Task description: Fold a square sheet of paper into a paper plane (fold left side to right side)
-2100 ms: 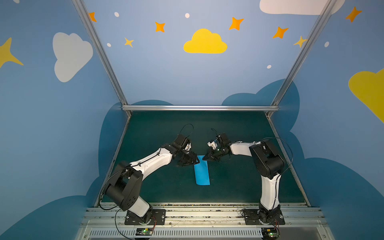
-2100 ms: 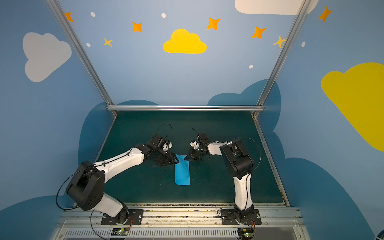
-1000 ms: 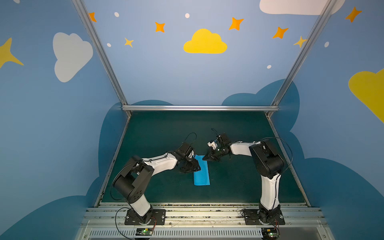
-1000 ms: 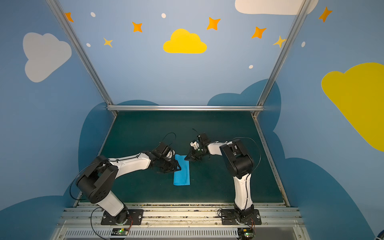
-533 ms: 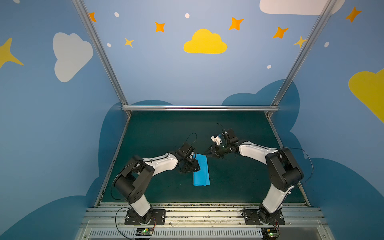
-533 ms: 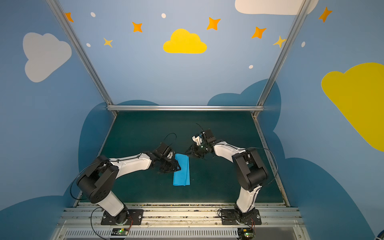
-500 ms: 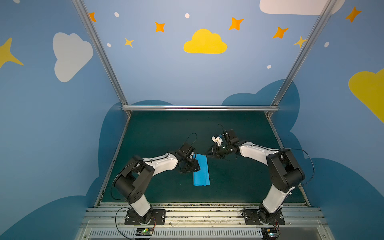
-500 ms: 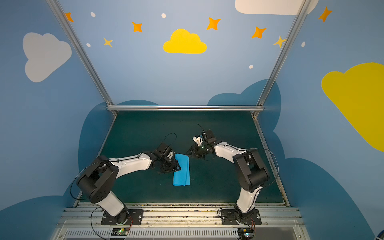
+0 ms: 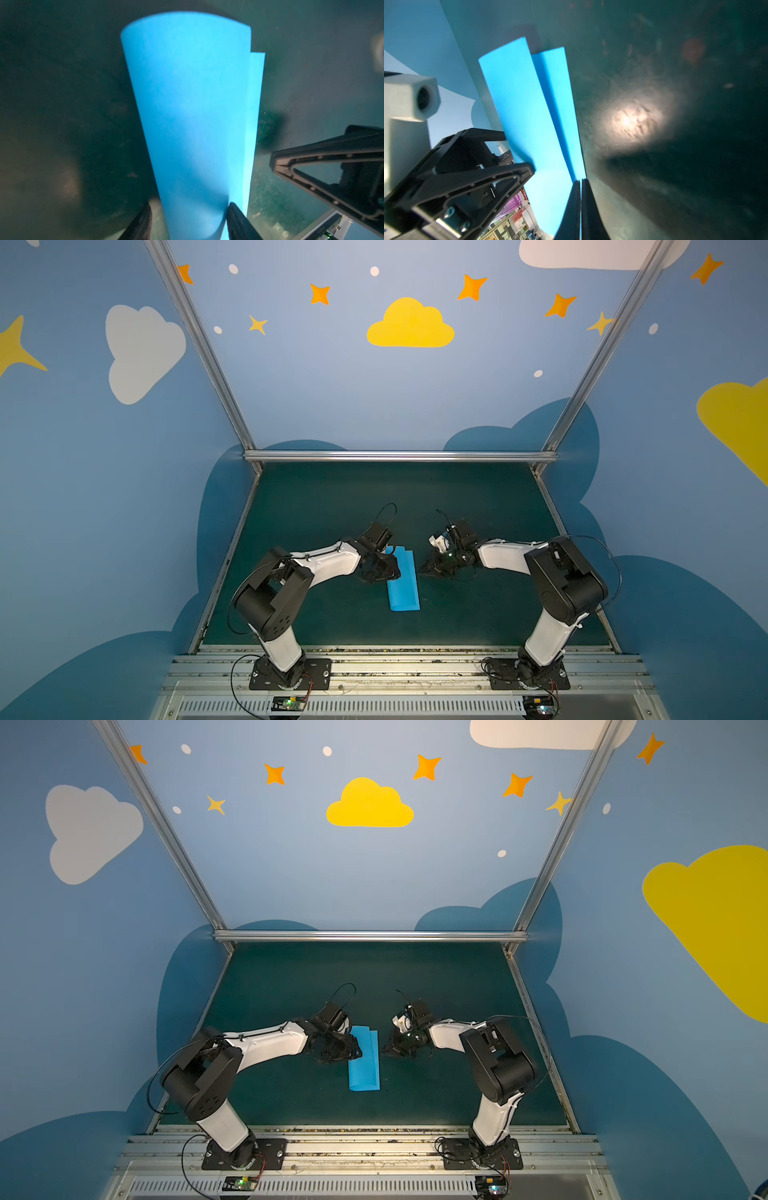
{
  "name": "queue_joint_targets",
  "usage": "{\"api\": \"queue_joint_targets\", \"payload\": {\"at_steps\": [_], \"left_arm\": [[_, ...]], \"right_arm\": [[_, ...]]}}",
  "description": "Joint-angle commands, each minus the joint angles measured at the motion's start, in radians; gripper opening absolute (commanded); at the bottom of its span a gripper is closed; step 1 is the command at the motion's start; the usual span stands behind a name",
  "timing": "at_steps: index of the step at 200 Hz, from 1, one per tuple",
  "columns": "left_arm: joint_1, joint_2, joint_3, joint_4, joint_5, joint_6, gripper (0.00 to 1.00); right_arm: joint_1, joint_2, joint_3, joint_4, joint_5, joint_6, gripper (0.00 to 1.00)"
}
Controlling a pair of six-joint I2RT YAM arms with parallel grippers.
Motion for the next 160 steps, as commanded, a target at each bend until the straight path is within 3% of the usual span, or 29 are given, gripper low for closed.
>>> {"api": "queue_joint_targets", "payload": {"at_steps": [1, 94, 160], "left_arm": [[-0.01, 0.015, 0.016, -0.034, -0.013, 0.0, 0.59], [-0.043, 0.044, 0.021, -0.031, -0.017, -0.001, 0.59], [-0.053, 0.055, 0.038, -0.037, -0.018, 0.002, 0.58]], "right_arm": [[0.016, 0.03, -0.014, 0.034, 0.009, 0.011, 0.0], [0.028, 0.063, -0.043, 0.085, 0.009, 0.034, 0.0], [-0.011, -0.018, -0.061, 0.051, 0.043, 0.019, 0.0]]}}
